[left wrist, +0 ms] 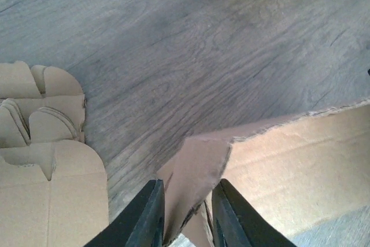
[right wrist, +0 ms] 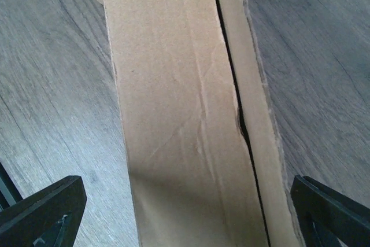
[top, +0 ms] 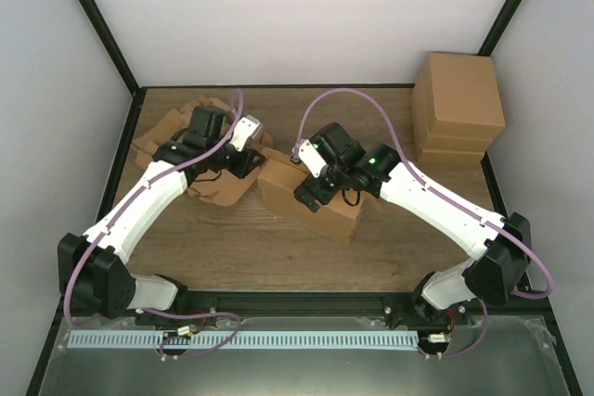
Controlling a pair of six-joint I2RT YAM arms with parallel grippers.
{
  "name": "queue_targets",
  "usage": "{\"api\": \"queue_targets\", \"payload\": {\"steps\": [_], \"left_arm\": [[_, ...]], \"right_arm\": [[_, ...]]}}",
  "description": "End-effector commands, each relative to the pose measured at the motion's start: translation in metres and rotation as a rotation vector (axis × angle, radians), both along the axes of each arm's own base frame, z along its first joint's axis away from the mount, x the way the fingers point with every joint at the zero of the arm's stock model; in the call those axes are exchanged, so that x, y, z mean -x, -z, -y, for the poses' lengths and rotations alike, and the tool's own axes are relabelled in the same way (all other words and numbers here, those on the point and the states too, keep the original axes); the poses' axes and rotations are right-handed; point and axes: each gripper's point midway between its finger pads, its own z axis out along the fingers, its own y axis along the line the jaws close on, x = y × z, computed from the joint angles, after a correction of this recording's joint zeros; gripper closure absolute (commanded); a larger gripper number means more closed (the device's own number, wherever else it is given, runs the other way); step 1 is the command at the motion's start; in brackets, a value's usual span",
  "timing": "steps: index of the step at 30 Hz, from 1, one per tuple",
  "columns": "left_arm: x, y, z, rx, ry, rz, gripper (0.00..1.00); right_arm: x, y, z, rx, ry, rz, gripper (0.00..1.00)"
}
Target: Fold the paper box
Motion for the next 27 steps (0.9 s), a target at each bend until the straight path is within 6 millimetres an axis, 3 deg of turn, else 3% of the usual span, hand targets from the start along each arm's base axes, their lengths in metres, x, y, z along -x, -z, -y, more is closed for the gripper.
{"api": "queue_targets", "payload": {"steps": [1,10,13,14,16,17,23,25,27], "left_arm": [[0.005,-0.010,0.002,-0.024,-0.026,-0.010,0.76],[0.013,-0.016,0.003,0.024,-0.107,-0.127,0.84],[0.013,-0.021,0.002,0.029,-0.119,-0.126,0.84],[0.013,-0.022,0.001,0.027,-0.124,-0.120,0.78],[0.013,-0.022,-0.002,0.016,-0.128,-0.105,0.55],[0.014,-0.022,-0.004,0.009,-0.126,-0.091,0.50],[0.007,-0.016,-0.010,-0.034,-0.135,-0.024,0.44],[0.002,-0.015,-0.011,-0.049,-0.136,-0.014,0.43],[-0.002,-0.015,-0.012,-0.063,-0.136,0.002,0.31]], "right_arm": [[0.000,0.009,0.003,0.040,0.029,-0.021,0.00],[-0.004,0.010,0.004,0.046,0.047,-0.017,0.00],[-0.008,0.000,0.005,0.022,0.079,0.014,0.00],[-0.011,-0.008,0.005,0.004,0.093,0.035,0.00],[-0.013,-0.027,0.005,-0.049,0.110,0.076,0.00],[-0.014,-0.037,0.005,-0.075,0.119,0.093,0.00],[-0.002,-0.084,0.008,-0.206,0.118,0.133,0.00],[0.005,-0.088,0.008,-0.228,0.104,0.118,0.00],[0.008,-0.082,0.010,-0.216,0.102,0.100,0.00]]}}
